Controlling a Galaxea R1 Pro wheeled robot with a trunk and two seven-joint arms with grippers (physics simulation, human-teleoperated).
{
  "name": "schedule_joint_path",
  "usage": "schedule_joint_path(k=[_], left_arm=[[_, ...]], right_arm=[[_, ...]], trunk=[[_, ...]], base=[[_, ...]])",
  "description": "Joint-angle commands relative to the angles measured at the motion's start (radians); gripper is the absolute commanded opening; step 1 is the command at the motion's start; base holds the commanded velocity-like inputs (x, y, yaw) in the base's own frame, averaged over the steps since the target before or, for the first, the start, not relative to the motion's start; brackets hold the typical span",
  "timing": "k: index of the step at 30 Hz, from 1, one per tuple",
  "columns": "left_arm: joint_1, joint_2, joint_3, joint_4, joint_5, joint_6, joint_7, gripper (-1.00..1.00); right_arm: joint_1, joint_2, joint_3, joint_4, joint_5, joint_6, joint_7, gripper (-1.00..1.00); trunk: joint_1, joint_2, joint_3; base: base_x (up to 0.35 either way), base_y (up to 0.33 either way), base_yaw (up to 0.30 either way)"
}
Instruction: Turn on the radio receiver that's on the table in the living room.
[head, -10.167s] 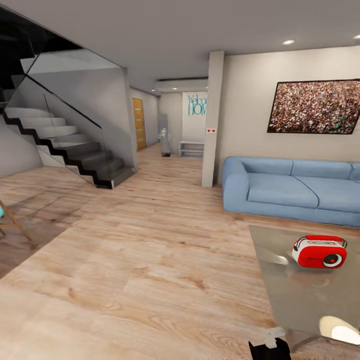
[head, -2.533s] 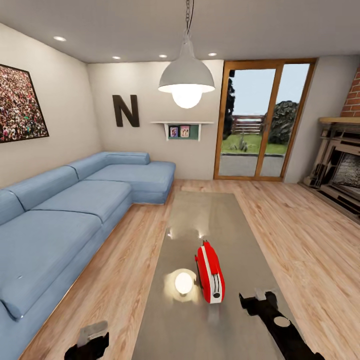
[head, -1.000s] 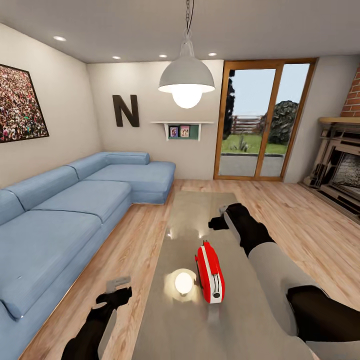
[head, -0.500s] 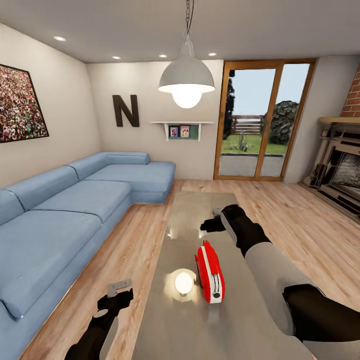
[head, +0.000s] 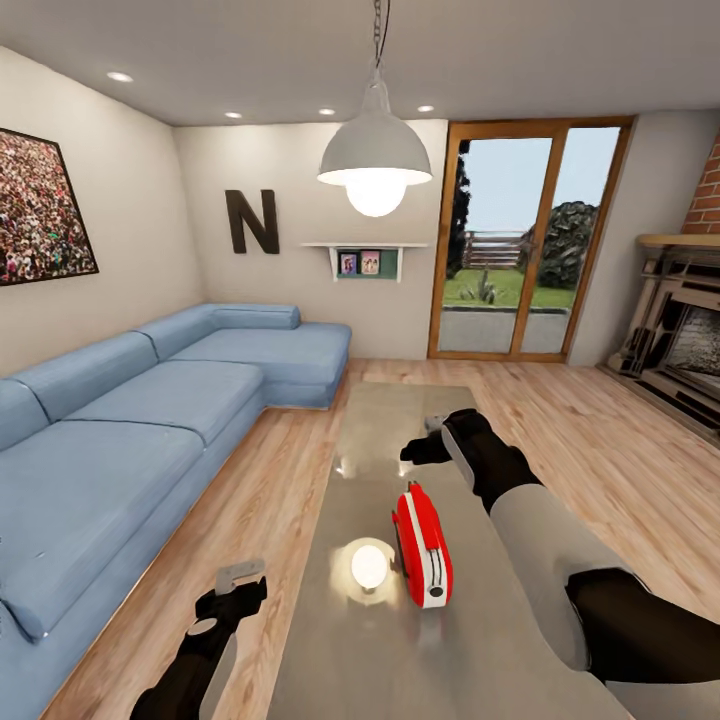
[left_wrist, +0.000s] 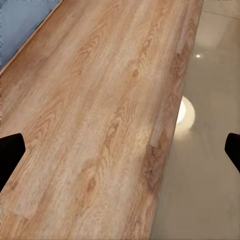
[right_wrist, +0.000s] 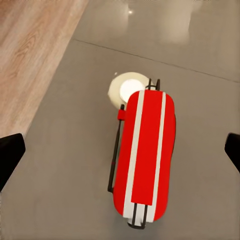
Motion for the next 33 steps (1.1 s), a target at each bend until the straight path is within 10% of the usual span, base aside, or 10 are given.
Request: schedule_joint_path(k=[1,33], left_arm=[[0.0,0.0,0.0,0.0,0.0,0.0,0.0,1.0],[0.0,0.003,0.011,0.007,-0.002,-0.005,0.002,1.0]], right_arm=[[0.0,0.0,0.0,0.0,0.0,0.0,0.0,1.0],[-0.001,-0.036,-0.034,0.088,-0.005,-0.003,-0.104,1.0]], trunk=[[0.0,0.0,0.0],[0.0,0.0,0.0]], base=[[0.06,0.157,0.0],[0.003,0.008,0.0]])
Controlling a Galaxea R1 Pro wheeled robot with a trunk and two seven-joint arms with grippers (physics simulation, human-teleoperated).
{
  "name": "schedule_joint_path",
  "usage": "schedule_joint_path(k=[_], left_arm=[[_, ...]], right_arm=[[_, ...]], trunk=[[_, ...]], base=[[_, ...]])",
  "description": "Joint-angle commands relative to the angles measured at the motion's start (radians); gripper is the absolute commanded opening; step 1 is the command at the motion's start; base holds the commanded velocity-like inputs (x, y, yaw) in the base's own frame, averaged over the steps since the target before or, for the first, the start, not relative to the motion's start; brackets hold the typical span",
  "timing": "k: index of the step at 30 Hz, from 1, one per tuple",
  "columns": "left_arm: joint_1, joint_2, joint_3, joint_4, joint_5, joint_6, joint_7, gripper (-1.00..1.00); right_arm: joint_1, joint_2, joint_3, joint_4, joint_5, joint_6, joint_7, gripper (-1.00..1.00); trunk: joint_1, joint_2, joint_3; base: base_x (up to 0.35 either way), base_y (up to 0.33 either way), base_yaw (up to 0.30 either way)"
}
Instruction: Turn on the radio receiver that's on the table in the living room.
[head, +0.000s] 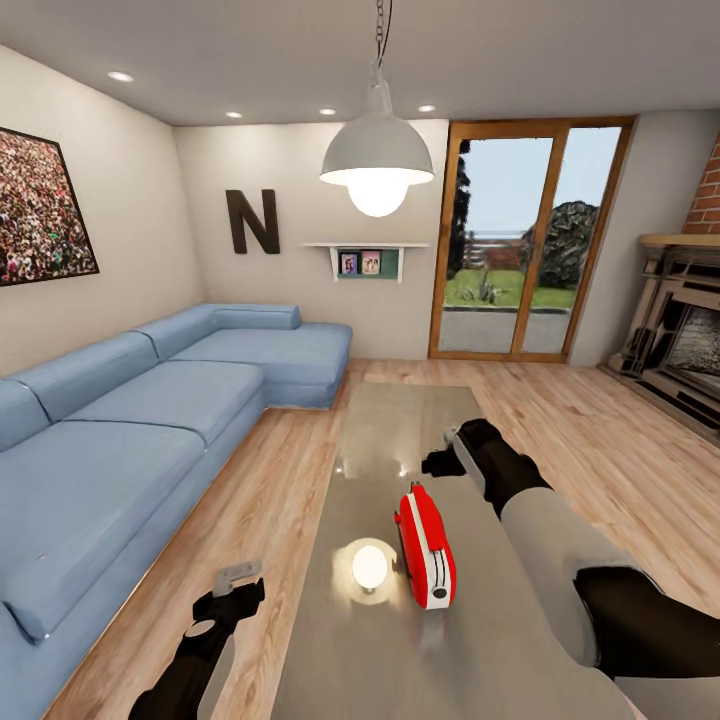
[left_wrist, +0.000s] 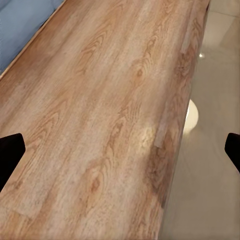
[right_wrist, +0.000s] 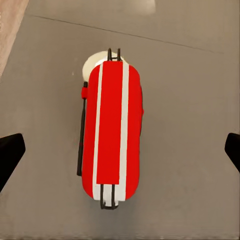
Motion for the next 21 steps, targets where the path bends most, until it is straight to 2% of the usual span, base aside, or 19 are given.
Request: schedule_joint_path(k=[1,5,21], left_arm=[[0.0,0.0,0.0,0.0,0.0,0.0,0.0,1.0],[0.0,0.0,0.0,0.001,0.0,0.0,0.0,1.0],[0.0,0.001,0.0,0.001,0.0,0.0,0.0,1.0]], right_arm=[[0.0,0.001,0.001,0.021,0.001,-0.003,0.001,1.0],[0.0,0.003,0.001,0.048,0.005,-0.007,0.002,1.0],[0.0,0.004,0.003,0.05,0.009,-0.054,0.0,1.0]], trunk=[[0.0,0.0,0.0],[0.0,0.0,0.0],[0.0,0.0,0.0]], base=[[0.0,0.0,0.0],[0.0,0.0,0.0],[0.0,0.0,0.0]])
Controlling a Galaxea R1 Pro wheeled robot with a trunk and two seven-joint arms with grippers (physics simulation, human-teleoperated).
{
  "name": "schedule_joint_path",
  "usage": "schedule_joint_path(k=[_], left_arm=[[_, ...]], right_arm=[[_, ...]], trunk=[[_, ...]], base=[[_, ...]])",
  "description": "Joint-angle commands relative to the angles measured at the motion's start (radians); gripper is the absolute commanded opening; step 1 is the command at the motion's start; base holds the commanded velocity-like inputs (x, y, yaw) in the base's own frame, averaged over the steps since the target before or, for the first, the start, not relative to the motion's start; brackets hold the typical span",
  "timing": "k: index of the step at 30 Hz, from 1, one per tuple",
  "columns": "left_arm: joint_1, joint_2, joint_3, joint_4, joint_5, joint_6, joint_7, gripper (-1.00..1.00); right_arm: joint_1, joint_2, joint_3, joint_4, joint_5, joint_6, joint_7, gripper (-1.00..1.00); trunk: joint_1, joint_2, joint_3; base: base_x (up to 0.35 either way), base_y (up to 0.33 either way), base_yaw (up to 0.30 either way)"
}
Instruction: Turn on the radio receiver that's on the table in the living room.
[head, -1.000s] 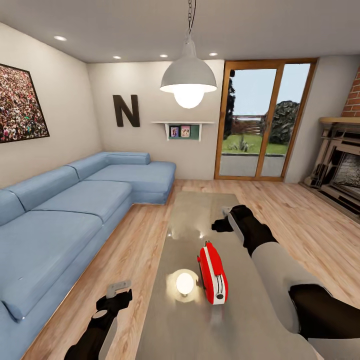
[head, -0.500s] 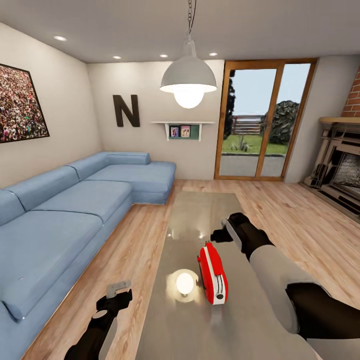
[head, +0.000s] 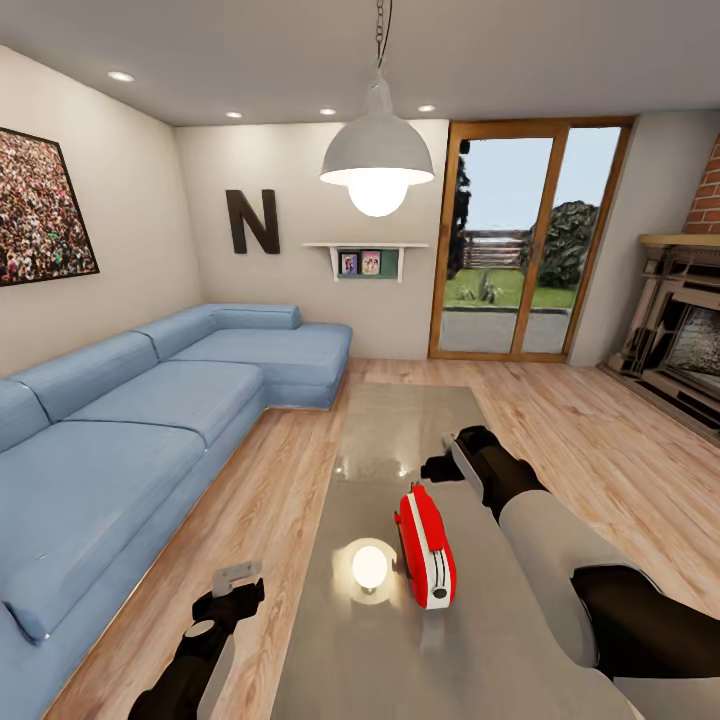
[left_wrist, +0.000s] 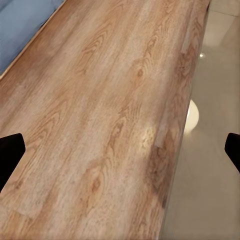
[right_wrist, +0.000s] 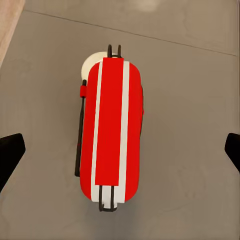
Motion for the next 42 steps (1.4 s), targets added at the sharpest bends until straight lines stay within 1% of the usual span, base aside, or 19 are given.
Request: schedule_joint_path(k=[1,14,17,23,42], left_arm=[[0.0,0.0,0.0,0.0,0.0,0.0,0.0,1.0],[0.0,0.001,-0.002,0.0,0.0,0.004,-0.002,1.0],[0.0,0.012,-0.003,0.0,0.001,0.005,-0.003,1.0],[0.0,0.022,-0.002,0.0,0.002,0.006,-0.003,1.0],[0.0,0.02,-0.003,0.0,0.009,0.005,-0.008,1.0]], right_arm=[[0.0,0.0,0.0,-0.001,0.0,0.0,0.0,1.0],[0.0,-0.009,-0.002,-0.002,0.001,-0.002,0.0,1.0],[0.0,-0.013,-0.003,-0.002,0.001,-0.002,0.0,1.0],[0.0,-0.015,-0.003,-0.002,0.0,-0.001,-0.001,1.0],[0.0,-0.012,-0.003,-0.001,-0.002,-0.002,0.003,1.0]], trunk=[[0.0,0.0,0.0],[0.0,0.0,-0.015],[0.0,0.0,-0.02],[0.0,0.0,-0.03],[0.0,0.0,-0.06]], base=[[0.0,0.0,0.0],[0.0,0.0,0.0],[0.0,0.0,0.0],[0.0,0.0,0.0],[0.0,0.0,0.0]])
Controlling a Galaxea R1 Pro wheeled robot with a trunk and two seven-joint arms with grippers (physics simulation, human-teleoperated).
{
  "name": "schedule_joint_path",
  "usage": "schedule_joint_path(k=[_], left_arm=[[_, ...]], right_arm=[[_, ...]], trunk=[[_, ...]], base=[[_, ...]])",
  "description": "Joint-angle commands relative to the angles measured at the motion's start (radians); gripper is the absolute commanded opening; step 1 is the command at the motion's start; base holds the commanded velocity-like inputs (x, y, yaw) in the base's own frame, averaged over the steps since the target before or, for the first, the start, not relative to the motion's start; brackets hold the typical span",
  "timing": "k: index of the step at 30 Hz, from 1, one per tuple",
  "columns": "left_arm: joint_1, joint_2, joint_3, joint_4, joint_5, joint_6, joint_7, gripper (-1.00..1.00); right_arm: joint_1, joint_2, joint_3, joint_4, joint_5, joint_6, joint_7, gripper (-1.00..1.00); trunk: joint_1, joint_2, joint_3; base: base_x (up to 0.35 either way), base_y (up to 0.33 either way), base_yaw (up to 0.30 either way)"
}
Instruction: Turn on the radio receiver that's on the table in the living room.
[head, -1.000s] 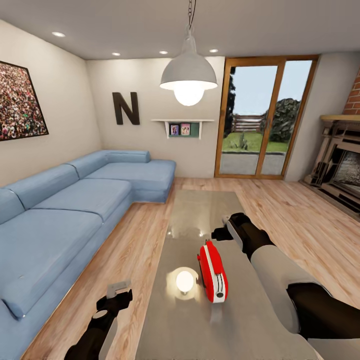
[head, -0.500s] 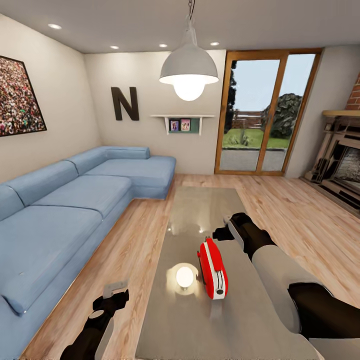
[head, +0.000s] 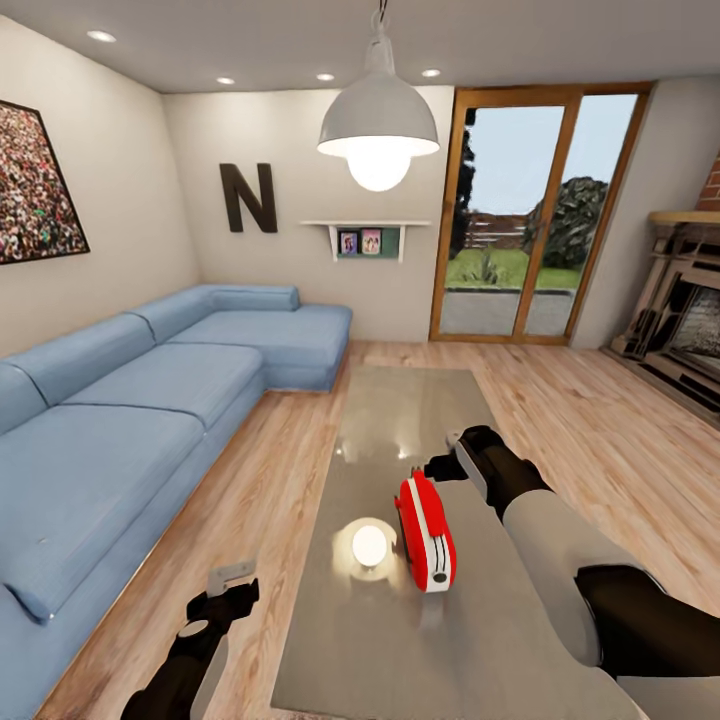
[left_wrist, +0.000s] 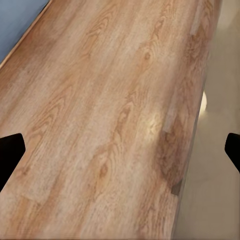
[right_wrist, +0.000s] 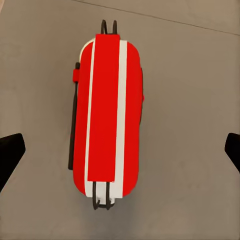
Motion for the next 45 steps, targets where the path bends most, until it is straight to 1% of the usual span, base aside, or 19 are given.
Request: schedule_joint_path(k=[1,8,13,17,23,30,45], left_arm=[[0.0,0.0,0.001,0.0,0.001,0.0,0.0,1.0],[0.0,0.003,0.002,0.0,0.001,-0.002,0.0,1.0],[0.0,0.002,0.002,0.0,0.001,-0.004,0.001,1.0],[0.0,0.0,0.003,0.0,0.001,-0.004,0.001,1.0],[0.0,-0.002,0.003,0.0,0.001,-0.006,0.007,1.0],[0.0,-0.001,0.003,0.0,0.001,-0.006,0.008,1.0],[0.0,0.0,0.003,0.0,0.001,-0.008,0.008,1.0]], right_arm=[[0.0,0.0,0.0,0.0,0.0,0.0,0.0,1.0],[0.0,0.001,0.002,0.0,0.001,0.0,0.002,1.0],[0.0,0.001,0.003,0.0,0.002,0.0,0.043,1.0],[0.0,0.0,0.004,0.0,0.003,0.0,0.053,1.0],[0.0,0.0,0.003,0.0,0.003,-0.002,0.056,1.0],[0.0,0.0,0.003,0.0,0.003,-0.029,0.056,1.0],[0.0,0.0,0.004,0.0,0.002,-0.032,0.056,1.0]], trunk=[[0.0,0.0,-0.001],[0.027,-0.049,-0.025],[0.046,-0.084,-0.041],[0.061,-0.112,-0.053],[0.084,-0.154,-0.072],[0.111,-0.203,-0.094],[0.169,-0.308,-0.141]], base=[[0.0,0.0,0.0],[0.0,0.0,0.0],[0.0,0.0,0.0],[0.0,0.0,0.0],[0.0,0.0,0.0],[0.0,0.0,0.0],[0.0,0.0,0.0]])
